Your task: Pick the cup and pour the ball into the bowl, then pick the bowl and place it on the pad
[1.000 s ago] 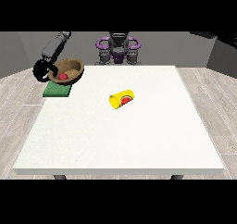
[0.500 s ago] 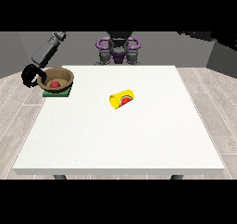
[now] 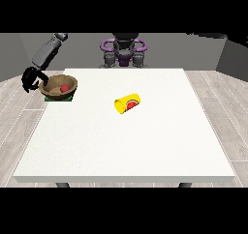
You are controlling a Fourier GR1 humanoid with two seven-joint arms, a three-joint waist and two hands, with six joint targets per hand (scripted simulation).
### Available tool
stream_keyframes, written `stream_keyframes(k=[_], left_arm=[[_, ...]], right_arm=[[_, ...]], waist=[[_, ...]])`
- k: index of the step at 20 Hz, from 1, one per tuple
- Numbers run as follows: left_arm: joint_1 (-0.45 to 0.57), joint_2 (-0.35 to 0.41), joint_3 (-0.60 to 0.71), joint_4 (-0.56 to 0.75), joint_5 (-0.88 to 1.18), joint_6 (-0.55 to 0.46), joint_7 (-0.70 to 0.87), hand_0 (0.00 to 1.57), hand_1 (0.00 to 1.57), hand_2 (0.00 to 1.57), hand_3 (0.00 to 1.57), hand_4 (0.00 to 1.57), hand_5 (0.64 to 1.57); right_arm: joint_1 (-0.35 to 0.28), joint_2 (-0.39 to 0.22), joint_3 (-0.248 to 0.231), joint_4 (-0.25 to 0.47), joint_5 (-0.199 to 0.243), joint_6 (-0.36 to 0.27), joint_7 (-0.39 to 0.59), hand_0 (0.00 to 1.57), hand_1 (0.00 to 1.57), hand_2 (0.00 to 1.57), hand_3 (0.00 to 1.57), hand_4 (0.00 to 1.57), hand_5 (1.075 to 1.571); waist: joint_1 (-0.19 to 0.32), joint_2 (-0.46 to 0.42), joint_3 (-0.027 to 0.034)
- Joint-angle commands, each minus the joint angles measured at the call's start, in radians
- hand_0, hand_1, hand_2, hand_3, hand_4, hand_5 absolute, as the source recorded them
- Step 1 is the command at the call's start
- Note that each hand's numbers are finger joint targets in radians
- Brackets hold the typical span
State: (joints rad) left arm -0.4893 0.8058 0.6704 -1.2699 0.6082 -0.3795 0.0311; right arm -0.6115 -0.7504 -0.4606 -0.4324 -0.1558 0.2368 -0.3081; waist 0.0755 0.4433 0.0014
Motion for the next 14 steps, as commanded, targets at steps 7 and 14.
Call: stream_keyframes(k=[7, 14], left_arm=[[0.009, 0.048, -0.022, 0.165, -0.015, -0.045, 0.007, 0.00, 0.00, 0.00, 0.00, 0.67, 1.554], [0.003, 0.057, -0.040, 0.135, -0.014, -0.022, 0.030, 0.00, 0.00, 0.00, 0.00, 0.65, 1.540]], right_arm=[[0.026, 0.071, 0.079, 0.002, 0.051, -0.017, 0.080, 1.57, 1.57, 1.57, 1.37, 0.97, 1.562], [-0.055, 0.002, 0.011, 0.062, -0.010, -0.079, 0.246, 0.67, 0.67, 0.30, 0.52, 0.00, 1.535]], waist=[[-0.040, -0.128, -0.0019], [-0.010, -0.141, -0.0012]])
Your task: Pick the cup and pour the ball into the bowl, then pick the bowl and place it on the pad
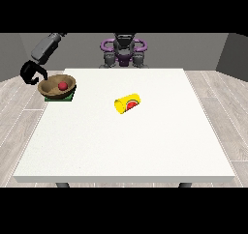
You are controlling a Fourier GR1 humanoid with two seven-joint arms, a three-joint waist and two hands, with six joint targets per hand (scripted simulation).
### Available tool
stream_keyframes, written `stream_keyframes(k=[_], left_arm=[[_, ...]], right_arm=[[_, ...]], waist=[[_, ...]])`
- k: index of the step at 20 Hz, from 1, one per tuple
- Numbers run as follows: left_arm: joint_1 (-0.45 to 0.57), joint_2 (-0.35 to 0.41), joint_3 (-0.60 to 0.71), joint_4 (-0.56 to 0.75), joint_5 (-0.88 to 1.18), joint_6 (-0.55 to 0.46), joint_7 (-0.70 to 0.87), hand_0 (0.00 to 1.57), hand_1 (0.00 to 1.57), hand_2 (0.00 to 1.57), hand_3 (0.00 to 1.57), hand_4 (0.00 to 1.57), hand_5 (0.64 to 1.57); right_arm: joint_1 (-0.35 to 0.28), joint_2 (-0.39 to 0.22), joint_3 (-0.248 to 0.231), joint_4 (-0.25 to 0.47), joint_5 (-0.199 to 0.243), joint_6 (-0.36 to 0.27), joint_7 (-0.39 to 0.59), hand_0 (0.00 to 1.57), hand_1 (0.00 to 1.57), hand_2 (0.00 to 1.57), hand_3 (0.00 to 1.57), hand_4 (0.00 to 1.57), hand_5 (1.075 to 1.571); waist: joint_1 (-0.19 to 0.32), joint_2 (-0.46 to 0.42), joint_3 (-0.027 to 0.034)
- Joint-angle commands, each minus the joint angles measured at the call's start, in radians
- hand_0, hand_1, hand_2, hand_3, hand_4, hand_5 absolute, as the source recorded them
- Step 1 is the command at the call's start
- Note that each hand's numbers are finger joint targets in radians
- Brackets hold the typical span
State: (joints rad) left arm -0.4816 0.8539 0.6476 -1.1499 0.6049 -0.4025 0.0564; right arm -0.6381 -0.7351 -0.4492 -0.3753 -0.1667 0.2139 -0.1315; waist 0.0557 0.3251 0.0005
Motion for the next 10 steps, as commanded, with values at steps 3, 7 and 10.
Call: stream_keyframes(k=[3, 7, 10], left_arm=[[-0.008, -0.001, -0.021, -0.008, 0.024, -0.006, 0.024, 0.00, 0.00, 0.00, 0.00, 0.69, 1.546], [0.004, -0.117, -0.098, -0.136, 0.086, 0.044, 0.140, 0.00, 0.00, 0.00, 0.00, 0.98, 1.570], [0.044, -0.169, -0.157, -0.078, 0.001, 0.085, 0.132, 0.00, 0.00, 0.00, 0.00, 0.98, 1.570]], right_arm=[[-0.020, -0.014, 0.011, 0.013, 0.014, -0.063, 0.063, 0.00, 0.00, 0.00, 0.00, 0.00, 1.497], [-0.015, -0.067, 0.022, 0.041, 0.024, -0.007, 0.131, 0.00, 0.00, 0.00, 0.00, 0.00, 1.477], [-0.080, -0.011, 0.050, -0.049, 0.018, 0.024, 0.143, 0.00, 0.00, 0.00, 0.00, 0.66, 1.233]], waist=[[0.018, -0.034, 0.0004], [0.018, -0.194, 0.0012], [-0.043, -0.335, -0.0022]])
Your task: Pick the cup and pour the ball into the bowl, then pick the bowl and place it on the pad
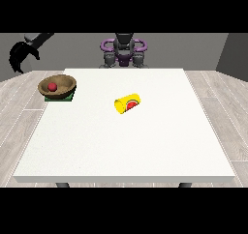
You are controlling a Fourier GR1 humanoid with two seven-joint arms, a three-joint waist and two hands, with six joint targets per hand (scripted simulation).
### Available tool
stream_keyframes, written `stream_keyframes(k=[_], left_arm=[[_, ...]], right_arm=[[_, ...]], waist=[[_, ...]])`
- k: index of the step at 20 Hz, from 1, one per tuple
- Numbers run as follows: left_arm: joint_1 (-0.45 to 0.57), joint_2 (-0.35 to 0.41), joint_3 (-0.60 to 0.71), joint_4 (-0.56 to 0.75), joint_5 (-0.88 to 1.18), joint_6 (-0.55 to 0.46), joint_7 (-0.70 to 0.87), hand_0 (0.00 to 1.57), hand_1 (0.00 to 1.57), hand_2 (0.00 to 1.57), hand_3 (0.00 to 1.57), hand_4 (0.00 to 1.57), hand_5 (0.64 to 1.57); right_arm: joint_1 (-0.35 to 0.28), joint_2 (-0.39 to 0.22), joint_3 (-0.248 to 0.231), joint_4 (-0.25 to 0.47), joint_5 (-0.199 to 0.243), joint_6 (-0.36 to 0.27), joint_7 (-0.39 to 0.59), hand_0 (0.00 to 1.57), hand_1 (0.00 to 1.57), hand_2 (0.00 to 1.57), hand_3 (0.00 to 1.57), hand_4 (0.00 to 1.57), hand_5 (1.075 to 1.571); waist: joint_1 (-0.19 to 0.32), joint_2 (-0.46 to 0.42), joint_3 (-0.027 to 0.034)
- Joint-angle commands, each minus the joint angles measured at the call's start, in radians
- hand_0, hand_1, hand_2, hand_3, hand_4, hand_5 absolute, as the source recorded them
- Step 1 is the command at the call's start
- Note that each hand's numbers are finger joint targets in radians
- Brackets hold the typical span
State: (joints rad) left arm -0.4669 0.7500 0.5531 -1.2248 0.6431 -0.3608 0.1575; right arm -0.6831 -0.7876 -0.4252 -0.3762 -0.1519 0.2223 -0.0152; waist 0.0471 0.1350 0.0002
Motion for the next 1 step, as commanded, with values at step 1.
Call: stream_keyframes(k=[1], left_arm=[[0.036, -0.072, -0.066, 0.021, -0.052, 0.054, 0.025, 0.00, 0.00, 0.00, 0.00, 0.98, 1.570]], right_arm=[[-0.065, 0.073, 0.032, -0.075, -0.007, 0.032, 0.029, 0.00, 0.00, 0.00, 0.00, 0.70, 1.219]], waist=[[-0.054, -0.181, -0.0030]])
